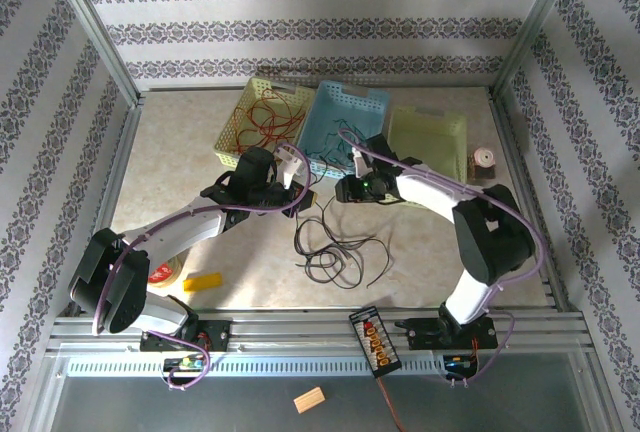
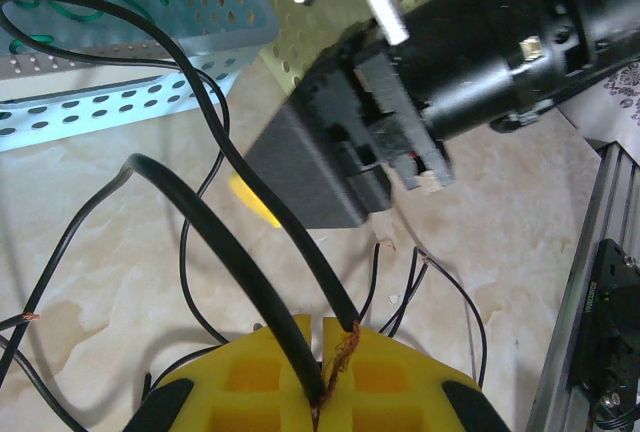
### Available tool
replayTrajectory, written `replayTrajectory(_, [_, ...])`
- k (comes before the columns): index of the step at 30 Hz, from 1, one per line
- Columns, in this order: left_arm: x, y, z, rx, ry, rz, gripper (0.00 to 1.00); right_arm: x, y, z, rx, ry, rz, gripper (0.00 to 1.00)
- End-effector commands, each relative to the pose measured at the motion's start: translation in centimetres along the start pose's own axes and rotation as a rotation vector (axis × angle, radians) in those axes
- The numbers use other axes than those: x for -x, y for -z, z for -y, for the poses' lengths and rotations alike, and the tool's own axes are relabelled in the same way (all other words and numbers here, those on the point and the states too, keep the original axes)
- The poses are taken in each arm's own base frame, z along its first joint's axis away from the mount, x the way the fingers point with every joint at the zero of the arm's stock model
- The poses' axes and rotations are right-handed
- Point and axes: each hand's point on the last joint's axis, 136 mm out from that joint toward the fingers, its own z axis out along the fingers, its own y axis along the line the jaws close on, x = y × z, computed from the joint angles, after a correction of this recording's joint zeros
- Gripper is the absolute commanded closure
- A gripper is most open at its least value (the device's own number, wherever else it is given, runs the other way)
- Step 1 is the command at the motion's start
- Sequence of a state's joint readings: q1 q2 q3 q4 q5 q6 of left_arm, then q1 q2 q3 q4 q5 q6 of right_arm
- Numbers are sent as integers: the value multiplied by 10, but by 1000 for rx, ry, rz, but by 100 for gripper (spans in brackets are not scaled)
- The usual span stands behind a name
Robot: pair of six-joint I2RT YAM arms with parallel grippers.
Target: Untangle the cables
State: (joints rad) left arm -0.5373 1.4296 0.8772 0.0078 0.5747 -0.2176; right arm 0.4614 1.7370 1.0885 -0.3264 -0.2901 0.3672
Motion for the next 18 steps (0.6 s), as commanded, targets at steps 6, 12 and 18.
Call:
replayTrajectory(6, [11, 3, 12, -32, -14, 26, 100, 34, -25, -20, 24, -4, 54, 52])
replayTrajectory(12, [11, 4, 13, -28, -15, 20, 100, 34, -25, -5, -45, -48, 76, 100])
replayTrajectory(18, [8, -1, 7, -12, -8, 7, 77, 42, 36, -28, -1, 35, 191, 100])
